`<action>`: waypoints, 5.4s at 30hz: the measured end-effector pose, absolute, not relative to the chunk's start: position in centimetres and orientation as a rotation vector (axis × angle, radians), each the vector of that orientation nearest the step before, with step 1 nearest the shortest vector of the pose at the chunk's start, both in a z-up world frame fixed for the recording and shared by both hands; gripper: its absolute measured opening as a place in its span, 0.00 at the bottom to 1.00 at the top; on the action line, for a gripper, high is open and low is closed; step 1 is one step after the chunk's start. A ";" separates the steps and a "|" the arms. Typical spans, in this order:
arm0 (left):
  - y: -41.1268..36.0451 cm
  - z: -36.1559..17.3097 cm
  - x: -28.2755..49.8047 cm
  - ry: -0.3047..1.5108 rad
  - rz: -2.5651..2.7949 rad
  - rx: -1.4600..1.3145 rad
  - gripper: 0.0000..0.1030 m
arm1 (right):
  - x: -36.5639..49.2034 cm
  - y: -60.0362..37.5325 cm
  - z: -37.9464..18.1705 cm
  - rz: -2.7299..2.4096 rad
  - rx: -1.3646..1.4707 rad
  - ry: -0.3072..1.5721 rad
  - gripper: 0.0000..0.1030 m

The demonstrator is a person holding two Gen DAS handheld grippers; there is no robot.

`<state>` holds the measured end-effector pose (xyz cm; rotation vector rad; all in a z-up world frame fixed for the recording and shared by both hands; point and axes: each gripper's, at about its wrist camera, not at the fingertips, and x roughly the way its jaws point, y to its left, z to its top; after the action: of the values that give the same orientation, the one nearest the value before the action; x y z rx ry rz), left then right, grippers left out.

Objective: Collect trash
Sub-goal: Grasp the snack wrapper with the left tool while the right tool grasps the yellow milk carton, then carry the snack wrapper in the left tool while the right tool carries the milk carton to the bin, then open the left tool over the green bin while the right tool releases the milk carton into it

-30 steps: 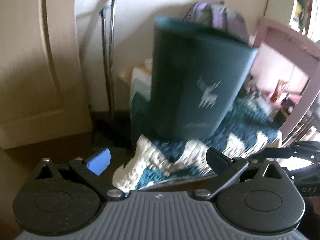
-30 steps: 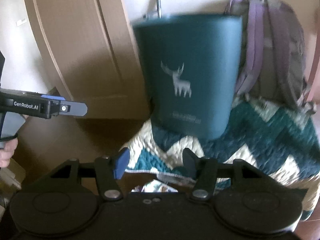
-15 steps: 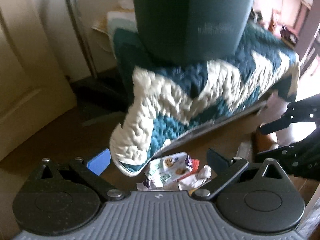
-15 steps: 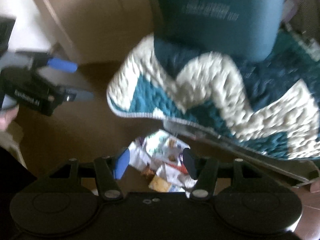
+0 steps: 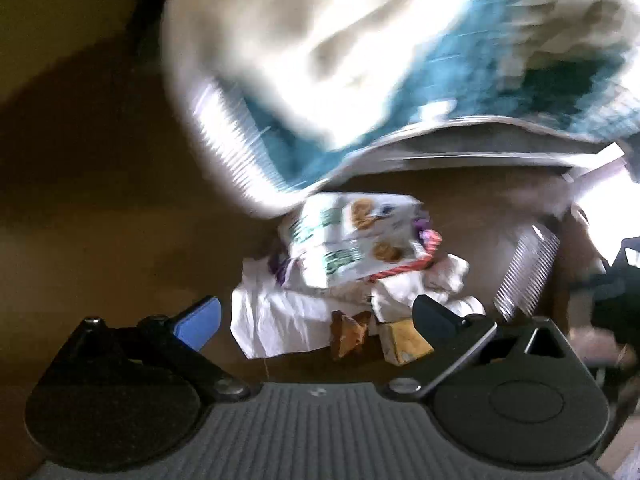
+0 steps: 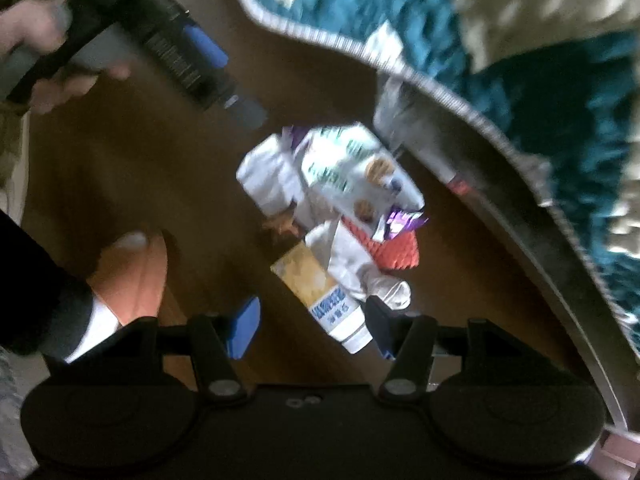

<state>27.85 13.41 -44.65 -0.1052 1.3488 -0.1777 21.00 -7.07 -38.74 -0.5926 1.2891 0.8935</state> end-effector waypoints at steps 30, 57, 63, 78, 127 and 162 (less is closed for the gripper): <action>12.5 -58.4 35.8 1.414 -0.101 -0.237 0.55 | 19.3 -3.2 -52.3 1.050 -0.992 1.203 0.56; 17.7 -52.7 31.1 1.430 0.015 -0.320 0.13 | 17.0 -3.9 -44.2 0.916 -0.879 1.258 0.43; 19.7 -48.3 26.8 1.412 0.081 -0.355 0.12 | 16.1 -3.9 -38.7 0.863 -0.809 1.221 0.43; 27.0 -31.9 18.7 1.110 0.301 -0.496 0.12 | 15.6 -3.8 -21.0 0.747 -0.625 0.896 0.42; 2.7 7.1 36.7 0.623 0.038 -0.044 0.12 | 33.8 -17.9 9.6 0.332 -0.045 0.419 0.43; -2.6 1.9 38.3 0.833 -0.089 0.015 0.13 | 28.9 -18.0 7.7 0.433 -0.118 0.497 0.50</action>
<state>38.34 -2.60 1.86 0.0151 0.8326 -0.0889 28.91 -18.01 7.73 -0.1184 0.4974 0.4328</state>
